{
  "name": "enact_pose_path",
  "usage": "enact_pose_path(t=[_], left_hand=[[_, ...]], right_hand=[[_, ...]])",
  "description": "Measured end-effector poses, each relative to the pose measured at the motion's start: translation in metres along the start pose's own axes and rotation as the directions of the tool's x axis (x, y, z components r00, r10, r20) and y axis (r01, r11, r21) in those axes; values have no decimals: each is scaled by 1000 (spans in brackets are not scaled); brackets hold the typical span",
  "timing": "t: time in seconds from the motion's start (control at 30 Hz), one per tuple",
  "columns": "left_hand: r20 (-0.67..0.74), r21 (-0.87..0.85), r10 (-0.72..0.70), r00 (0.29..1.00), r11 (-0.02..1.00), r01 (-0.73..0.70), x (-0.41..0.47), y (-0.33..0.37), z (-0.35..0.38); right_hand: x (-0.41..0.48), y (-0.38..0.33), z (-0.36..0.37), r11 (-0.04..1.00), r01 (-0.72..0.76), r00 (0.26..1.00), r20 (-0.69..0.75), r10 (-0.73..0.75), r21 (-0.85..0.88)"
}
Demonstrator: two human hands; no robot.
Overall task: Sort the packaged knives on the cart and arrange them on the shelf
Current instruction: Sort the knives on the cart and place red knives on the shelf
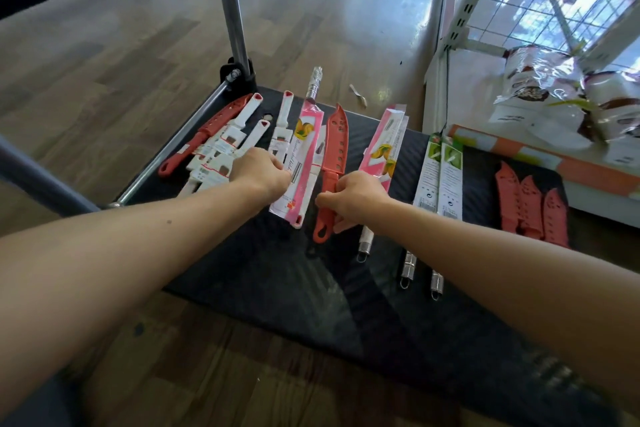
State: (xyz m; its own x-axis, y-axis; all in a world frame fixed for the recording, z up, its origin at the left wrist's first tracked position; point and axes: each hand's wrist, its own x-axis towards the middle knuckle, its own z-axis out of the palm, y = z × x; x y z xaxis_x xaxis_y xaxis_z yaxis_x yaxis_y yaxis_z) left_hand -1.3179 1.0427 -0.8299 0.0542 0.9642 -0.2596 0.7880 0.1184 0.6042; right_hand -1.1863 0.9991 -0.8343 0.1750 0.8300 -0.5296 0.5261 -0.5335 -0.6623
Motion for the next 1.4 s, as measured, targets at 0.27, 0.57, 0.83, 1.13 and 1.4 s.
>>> enact_pose_path(t=[0.27,0.57,0.83,1.13,1.4], left_hand=[[62,22,93,994,995,-95,-10,34,28],[113,-24,141,983,990,-139,-31,85,78],[197,-27,230,953,973,-229,-51,119,115],[230,-9,257,939,965,-262,-52,122,131],[256,-5,268,929,961,-276,-50,123,136]], right_hand=[[-12,43,-47,999,-48,995,-85,49,11],[-28,102,-97,990,-137,965,-224,139,27],[-45,137,-138,974,-224,929,-306,209,-16],[-55,168,-158,950,-311,912,-284,295,-14],[-54,166,-157,953,-282,909,-348,229,-110]])
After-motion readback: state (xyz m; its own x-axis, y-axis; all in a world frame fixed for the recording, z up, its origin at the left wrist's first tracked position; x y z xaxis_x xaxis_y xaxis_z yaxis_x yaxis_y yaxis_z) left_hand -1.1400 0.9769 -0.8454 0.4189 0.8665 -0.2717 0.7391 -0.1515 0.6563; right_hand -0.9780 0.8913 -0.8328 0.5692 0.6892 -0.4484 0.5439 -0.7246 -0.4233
